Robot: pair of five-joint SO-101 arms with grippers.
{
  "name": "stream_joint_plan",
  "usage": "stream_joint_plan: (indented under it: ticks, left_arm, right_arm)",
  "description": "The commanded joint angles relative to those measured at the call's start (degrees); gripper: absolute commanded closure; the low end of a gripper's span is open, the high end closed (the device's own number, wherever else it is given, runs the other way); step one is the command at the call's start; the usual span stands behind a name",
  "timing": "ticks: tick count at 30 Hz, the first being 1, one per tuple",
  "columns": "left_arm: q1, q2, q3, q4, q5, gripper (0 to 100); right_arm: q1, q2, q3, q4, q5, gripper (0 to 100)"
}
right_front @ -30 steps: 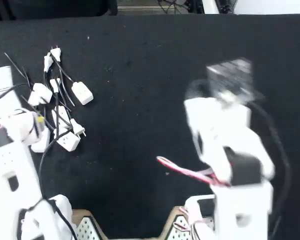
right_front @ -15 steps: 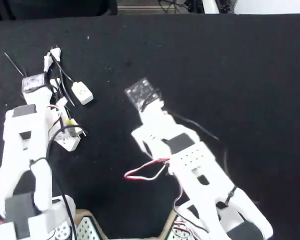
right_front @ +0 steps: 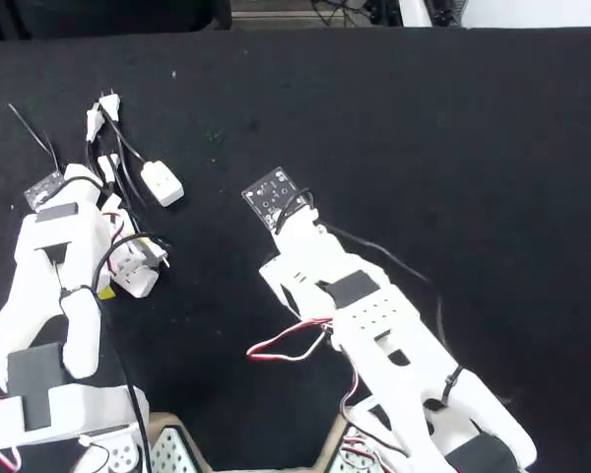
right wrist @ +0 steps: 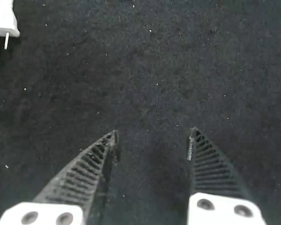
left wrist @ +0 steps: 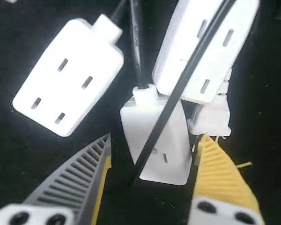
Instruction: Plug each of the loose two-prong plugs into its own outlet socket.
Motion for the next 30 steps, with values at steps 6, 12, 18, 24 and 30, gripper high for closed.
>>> stream_joint_plan:
  ticks: [6,12,18,24,30]
  left_arm:
    - [1.1,-6.2,-0.5,1.3,-1.8,93]
    - [1.1,-14.6,-0.6,3.1,-1.9,97]
    - [5.7,-26.3,-4.2,4.5,-8.3,96]
    - [12.7,-33.0,-4.7,2.3,-11.6,96]
    - [25.3,-31.4,3.2,-6.6,-11.8,93]
  right_arm:
    - [-0.4,-0.1,-0.1,-0.9,0.7,77.0]
    - [-0.3,-0.1,-0.1,-0.9,0.7,77.0]
    - [8.6,-0.3,-0.8,-1.4,0.2,77.0]
    - [18.5,-0.3,-2.8,-1.8,-10.8,77.0]
    - [26.5,-0.2,-2.8,-4.1,-18.5,77.0]
